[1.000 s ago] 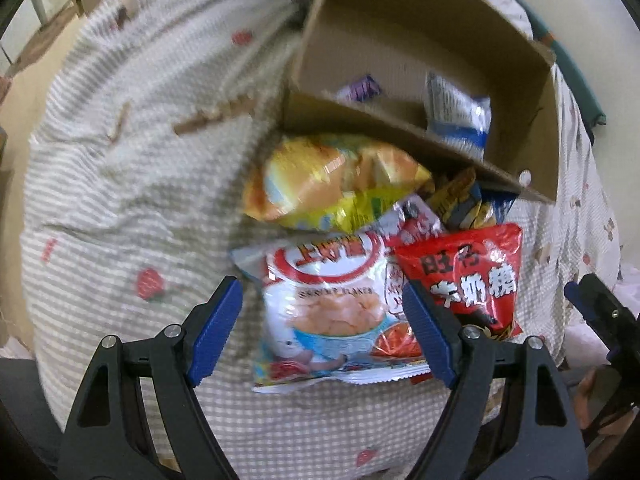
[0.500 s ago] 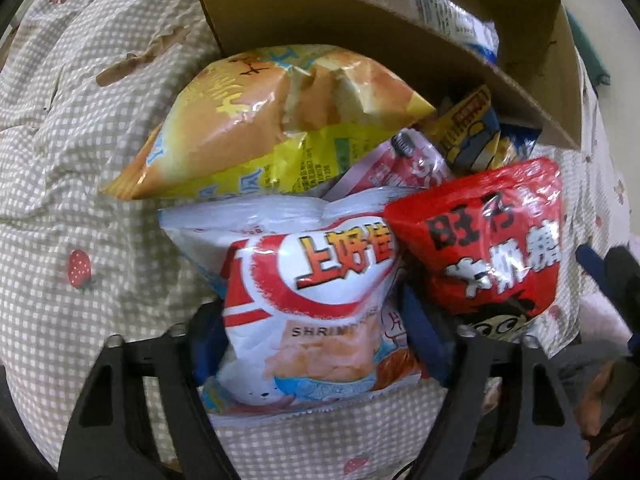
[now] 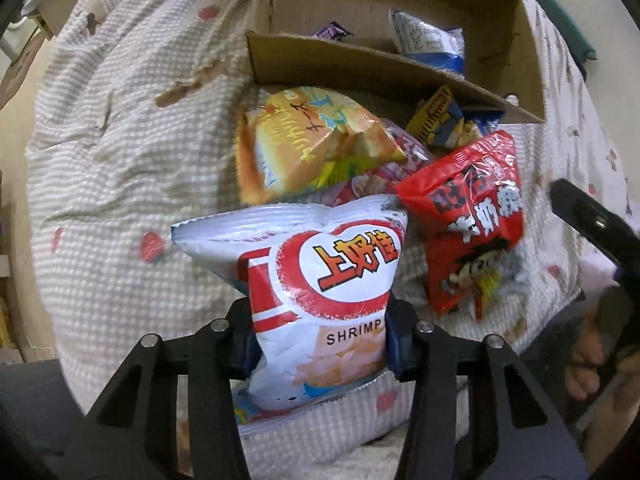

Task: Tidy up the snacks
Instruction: 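Grasp the red milk candy bag with the right tool while the left tool holds the shrimp bag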

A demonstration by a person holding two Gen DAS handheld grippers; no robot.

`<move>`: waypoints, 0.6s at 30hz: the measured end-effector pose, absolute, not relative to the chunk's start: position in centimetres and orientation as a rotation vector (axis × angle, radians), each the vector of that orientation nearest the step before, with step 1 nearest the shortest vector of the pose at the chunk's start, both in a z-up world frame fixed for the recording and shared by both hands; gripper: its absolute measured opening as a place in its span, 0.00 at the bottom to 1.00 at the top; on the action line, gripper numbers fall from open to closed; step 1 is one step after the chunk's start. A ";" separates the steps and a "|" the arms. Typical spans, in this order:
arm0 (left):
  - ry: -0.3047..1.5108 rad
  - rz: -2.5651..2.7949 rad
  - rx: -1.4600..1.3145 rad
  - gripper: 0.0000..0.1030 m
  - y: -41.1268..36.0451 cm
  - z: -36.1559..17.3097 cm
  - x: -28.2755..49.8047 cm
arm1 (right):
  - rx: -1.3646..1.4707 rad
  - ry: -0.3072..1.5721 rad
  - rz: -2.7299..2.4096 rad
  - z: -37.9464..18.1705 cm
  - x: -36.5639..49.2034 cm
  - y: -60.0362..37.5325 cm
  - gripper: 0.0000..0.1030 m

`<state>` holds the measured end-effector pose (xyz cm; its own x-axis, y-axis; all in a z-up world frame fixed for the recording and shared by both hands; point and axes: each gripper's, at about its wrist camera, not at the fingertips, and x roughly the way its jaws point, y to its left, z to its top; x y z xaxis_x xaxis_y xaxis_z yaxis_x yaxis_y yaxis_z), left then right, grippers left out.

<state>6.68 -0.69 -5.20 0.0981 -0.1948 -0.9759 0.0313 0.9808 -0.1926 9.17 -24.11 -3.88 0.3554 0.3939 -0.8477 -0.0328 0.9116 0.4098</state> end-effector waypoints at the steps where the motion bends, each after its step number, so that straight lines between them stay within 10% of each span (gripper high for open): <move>1: 1.461 -0.172 -0.118 0.42 -0.6 -4.8 6.3 | 0.341 1.183 0.290 -3.8 9.1 -23.9 1.00; 18: 1.282 0.031 -0.080 0.42 5.5 -2.4 7.5 | 0.049 1.304 0.539 -6.5 9.1 -13.0 1.00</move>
